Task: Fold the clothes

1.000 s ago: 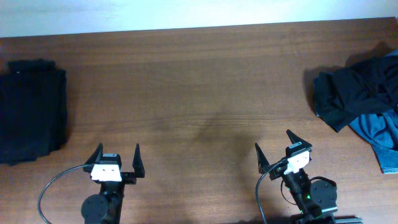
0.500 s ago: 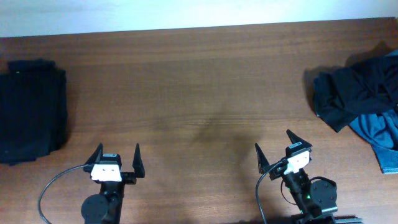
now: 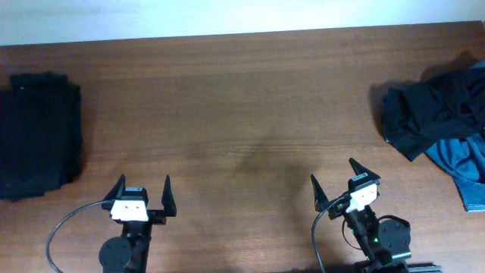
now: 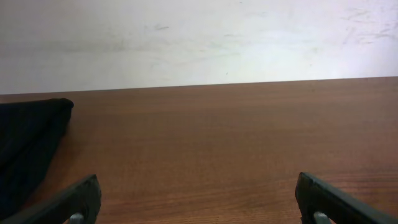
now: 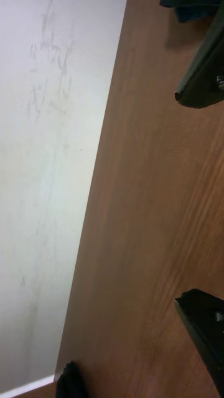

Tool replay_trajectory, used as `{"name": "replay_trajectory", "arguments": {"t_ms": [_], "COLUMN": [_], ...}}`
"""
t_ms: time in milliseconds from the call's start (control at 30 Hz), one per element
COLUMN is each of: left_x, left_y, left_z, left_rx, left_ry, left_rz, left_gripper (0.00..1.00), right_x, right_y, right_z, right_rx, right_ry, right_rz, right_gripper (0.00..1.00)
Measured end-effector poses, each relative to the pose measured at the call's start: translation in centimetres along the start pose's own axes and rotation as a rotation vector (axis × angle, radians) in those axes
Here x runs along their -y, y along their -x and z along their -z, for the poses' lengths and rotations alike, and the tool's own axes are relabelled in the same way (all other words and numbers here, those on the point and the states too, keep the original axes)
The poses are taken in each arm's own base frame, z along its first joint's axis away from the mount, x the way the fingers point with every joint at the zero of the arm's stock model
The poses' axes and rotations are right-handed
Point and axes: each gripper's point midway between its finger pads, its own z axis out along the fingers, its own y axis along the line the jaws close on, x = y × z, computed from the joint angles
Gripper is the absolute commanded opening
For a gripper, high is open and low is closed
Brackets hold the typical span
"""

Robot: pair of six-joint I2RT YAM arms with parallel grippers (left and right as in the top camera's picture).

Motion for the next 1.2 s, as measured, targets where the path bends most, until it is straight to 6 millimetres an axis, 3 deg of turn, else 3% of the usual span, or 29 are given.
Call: {"name": "replay_trajectory", "arguments": {"t_ms": [367,467,633,700,967,1033,1200], "left_x": [0.0,0.0,0.0,0.0,0.0,0.0,0.0], "left_y": [0.0,0.0,0.0,0.0,0.0,0.0,0.0], "left_z": [0.0,0.0,0.0,0.0,0.0,0.0,0.0], "left_rx": [0.0,0.0,0.0,0.0,0.0,0.0,0.0], "left_ry": [0.0,0.0,0.0,0.0,0.0,0.0,0.0], "left_rz": [0.0,0.0,0.0,0.0,0.0,0.0,0.0], "left_gripper": [0.99,0.99,1.0,1.0,0.99,1.0,1.0], "right_x": [0.0,-0.9,-1.9,-1.8,0.2,0.9,3.3], "right_y": [0.4,2.8,4.9,6.8,19.0,21.3,23.7], "right_z": [0.0,0.2,0.7,1.2,4.5,4.4,1.3], "right_rx": [0.015,0.115,0.176,0.212,0.352,0.319,0.071], "right_ry": [0.0,0.056,0.114,0.113,0.009,-0.019,-0.101], "right_rz": [0.003,0.026,0.005,0.004,-0.001,-0.015,-0.071], "right_gripper": [0.98,0.99,0.99,0.99,0.99,0.99,0.99]}}
